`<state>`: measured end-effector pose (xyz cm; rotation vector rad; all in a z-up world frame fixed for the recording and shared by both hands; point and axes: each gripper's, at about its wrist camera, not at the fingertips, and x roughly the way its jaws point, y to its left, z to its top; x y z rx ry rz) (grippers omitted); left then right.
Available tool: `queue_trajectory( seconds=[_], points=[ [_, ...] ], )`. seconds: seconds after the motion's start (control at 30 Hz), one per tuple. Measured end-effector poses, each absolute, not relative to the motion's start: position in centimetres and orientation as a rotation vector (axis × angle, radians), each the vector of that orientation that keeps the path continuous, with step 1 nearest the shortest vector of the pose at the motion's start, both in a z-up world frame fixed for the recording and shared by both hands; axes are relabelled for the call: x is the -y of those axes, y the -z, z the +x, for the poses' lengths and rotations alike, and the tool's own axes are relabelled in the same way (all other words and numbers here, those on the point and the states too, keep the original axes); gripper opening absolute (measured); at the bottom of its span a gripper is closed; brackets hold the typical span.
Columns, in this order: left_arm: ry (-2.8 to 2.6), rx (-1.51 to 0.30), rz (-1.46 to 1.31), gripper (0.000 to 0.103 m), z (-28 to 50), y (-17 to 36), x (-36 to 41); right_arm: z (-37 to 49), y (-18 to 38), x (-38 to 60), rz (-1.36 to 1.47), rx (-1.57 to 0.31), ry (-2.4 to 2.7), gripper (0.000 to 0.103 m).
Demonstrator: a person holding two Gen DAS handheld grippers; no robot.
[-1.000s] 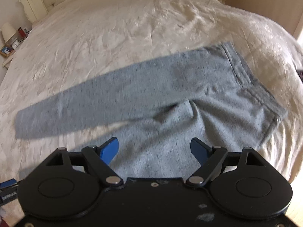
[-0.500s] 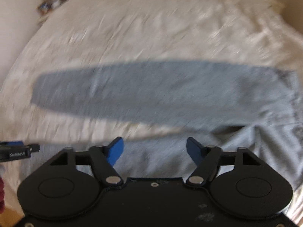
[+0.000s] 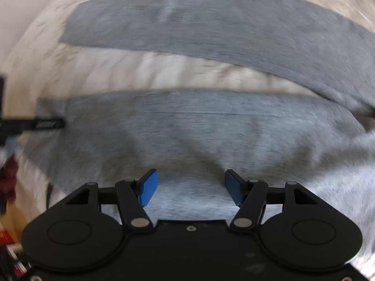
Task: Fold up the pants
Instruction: 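Move both open grippers down over the sweatpants legs toward the hems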
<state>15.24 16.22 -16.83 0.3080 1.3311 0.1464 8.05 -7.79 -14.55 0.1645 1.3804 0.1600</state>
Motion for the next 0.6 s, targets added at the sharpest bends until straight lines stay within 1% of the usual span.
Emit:
queue_trajectory(
  seconds=[0.07,0.13,0.23,0.3,0.33,0.37,0.4,0.43,0.6],
  points=[
    [-0.127,-1.322,0.365,0.067,15.3,16.9,-15.7,7.1,13.6,7.9,0.156,-1.327,-0.141,0.066],
    [-0.125,-1.307,0.398,0.069,15.0,16.9,-15.3,6.3,13.7,9.3,0.188,-1.330,-0.086,0.066],
    [-0.137,-1.287,0.395,0.075,14.4,16.8,-15.4,4.8,15.5,12.8,0.158,-1.405,0.086,0.063],
    [-0.138,-1.289,0.382,0.075,14.3,16.7,-15.4,3.5,17.2,15.9,0.184,-1.481,0.197,0.061],
    [-0.139,-1.288,0.382,0.073,14.3,16.5,-15.5,2.8,17.5,17.4,0.224,-1.504,0.240,0.061],
    [-0.144,-1.276,0.394,0.064,14.1,15.9,-15.3,2.2,17.4,18.6,0.245,-1.513,0.270,0.061],
    [-0.143,-1.251,0.412,0.059,13.9,15.1,-14.8,1.9,17.0,19.3,0.250,-1.511,0.281,0.058],
    [-0.132,-1.228,0.421,0.057,13.7,14.6,-14.2,1.6,16.1,19.7,0.246,-1.487,0.273,0.058],
    [0.079,-1.161,0.294,0.057,10.2,10.1,-8.7,2.2,12.1,19.4,0.319,-1.327,0.158,0.058]
  ],
)
